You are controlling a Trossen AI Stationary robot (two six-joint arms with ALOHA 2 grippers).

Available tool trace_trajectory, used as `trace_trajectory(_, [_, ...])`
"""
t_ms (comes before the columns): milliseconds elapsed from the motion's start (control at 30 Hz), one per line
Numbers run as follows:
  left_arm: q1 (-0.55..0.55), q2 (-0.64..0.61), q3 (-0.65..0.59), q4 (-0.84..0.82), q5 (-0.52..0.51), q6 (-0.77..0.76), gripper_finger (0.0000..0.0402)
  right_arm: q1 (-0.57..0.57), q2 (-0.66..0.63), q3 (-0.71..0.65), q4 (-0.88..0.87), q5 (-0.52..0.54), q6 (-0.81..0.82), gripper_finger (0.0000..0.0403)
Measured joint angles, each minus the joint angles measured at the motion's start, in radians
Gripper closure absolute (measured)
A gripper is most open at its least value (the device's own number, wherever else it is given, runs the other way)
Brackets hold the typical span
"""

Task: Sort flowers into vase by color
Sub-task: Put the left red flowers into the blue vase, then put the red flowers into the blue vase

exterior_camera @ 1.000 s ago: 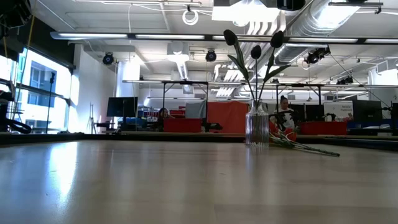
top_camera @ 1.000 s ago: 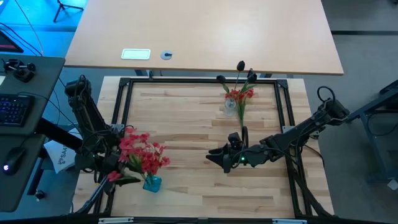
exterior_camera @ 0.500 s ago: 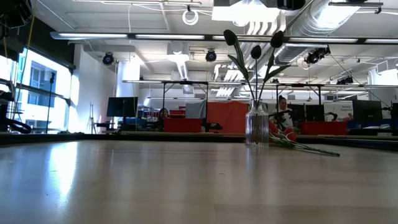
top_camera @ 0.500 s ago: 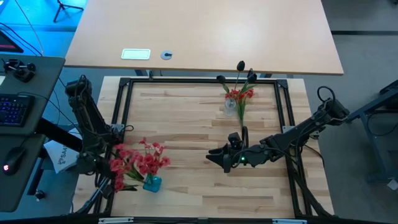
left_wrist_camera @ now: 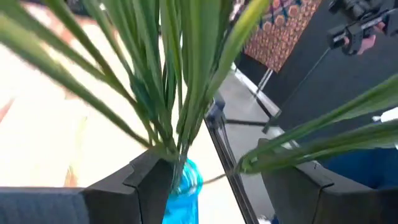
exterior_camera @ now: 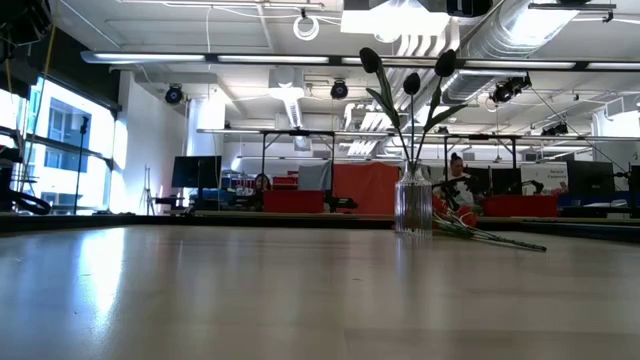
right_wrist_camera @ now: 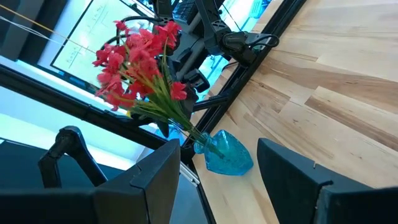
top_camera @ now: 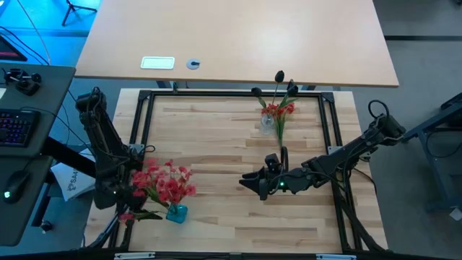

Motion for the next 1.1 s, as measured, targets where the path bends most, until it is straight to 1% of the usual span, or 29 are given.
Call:
trace_trajectory(133, [0.000, 0.000, 0.000, -0.033, 0.050, -0.063, 0.0186, 0.000, 0.000, 0.000, 0.000, 0.000, 0.000, 0.0194])
trace_trajectory(367, [0.000, -0.019, 0.000, -0.035, 0.161, -0.139, 0.0186, 0.000, 0.000, 0.000, -0.001, 0.000, -0.001, 0.0194])
trace_trajectory(567, [0.000, -0.088, 0.000, -0.038, 0.249, -0.140, 0.0186, 0.000, 0.000, 0.000, -0.001, 0.000, 0.000, 0.0194])
trace_trajectory(667, [0.000, -0.147, 0.000, -0.085, 0.297, -0.159, 0.0186, 0.000, 0.000, 0.000, -0.001, 0.000, -0.001, 0.0194])
trace_trajectory(733, [-0.001, -0.189, 0.000, -0.147, 0.305, -0.182, 0.0186, 0.000, 0.000, 0.000, -0.001, 0.000, -0.002, 0.0194])
trace_trajectory(800, [-0.001, -0.227, 0.000, -0.201, 0.289, -0.199, 0.0186, 0.000, 0.000, 0.000, -0.001, 0.000, -0.003, 0.0194])
trace_trajectory(933, [0.000, -0.291, 0.000, -0.257, 0.275, -0.200, 0.0186, 0.000, 0.000, 0.000, -0.003, 0.000, -0.003, 0.0194])
trace_trajectory(1033, [0.001, -0.343, 0.000, -0.283, 0.300, -0.210, 0.0186, 0.000, 0.000, 0.000, -0.004, 0.000, -0.003, 0.0194])
trace_trajectory(1100, [0.001, -0.381, 0.000, -0.301, 0.328, -0.244, 0.0186, 0.000, 0.000, 0.000, -0.004, 0.000, -0.003, 0.0194])
